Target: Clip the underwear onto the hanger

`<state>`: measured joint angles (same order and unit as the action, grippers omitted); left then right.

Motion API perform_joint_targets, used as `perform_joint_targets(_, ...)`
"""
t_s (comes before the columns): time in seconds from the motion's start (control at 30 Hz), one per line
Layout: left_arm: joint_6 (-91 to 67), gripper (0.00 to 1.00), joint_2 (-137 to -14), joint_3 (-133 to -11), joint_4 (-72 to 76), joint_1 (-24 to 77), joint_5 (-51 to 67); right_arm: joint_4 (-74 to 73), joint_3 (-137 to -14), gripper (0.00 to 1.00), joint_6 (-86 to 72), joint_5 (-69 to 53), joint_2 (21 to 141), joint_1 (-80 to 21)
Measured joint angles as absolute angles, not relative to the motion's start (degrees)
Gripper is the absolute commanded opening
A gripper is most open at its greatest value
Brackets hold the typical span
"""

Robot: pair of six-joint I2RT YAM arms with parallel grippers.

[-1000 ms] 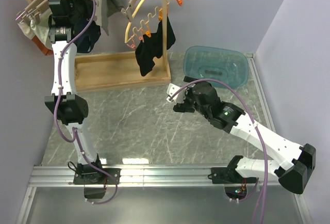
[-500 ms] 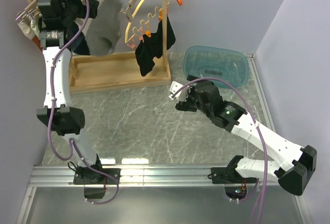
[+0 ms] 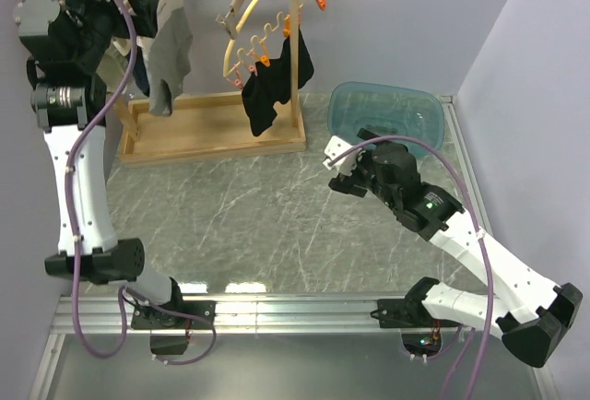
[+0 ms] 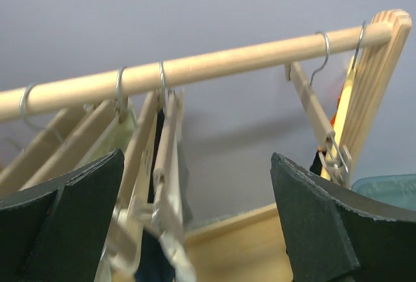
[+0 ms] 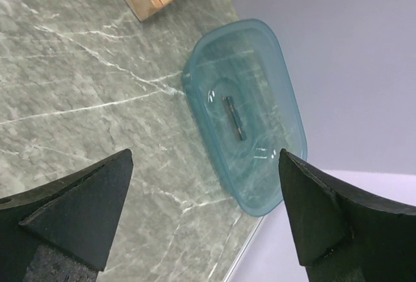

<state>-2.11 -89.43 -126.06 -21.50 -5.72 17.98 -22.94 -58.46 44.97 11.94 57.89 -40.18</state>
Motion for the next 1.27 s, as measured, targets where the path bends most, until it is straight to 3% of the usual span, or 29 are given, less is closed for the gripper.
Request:
perform_joint_targets(0.5, -2.02, 0.99, -71.11, -99.79, -41.78, -5.78, 20.27, -31.03, -57.32, 1.00, 30.09, 2.68, 54.61, -25.15)
perform_joint_targets(0.7, -1.74, 0.99, -64.75, -81.95, -48.47, -5.78, 22.74, -33.58, -56.71, 1.00, 19.62, -4.08, 55.18, -19.49)
perform_joint_targets(0.97, 0.86, 0.99, -61.65, -65.34, -48.34, -5.78, 23.27, -32.60, -47.62, 1.00, 8.73, -12.32, 54.68, -15.03)
perform_joint_targets(1.27, 1.50, 0.99, -61.65, -59.55, -43.05, -5.80, 23.35, -32.10, -44.66, 1.00, 4.71, -17.85, 51.11, -8.56)
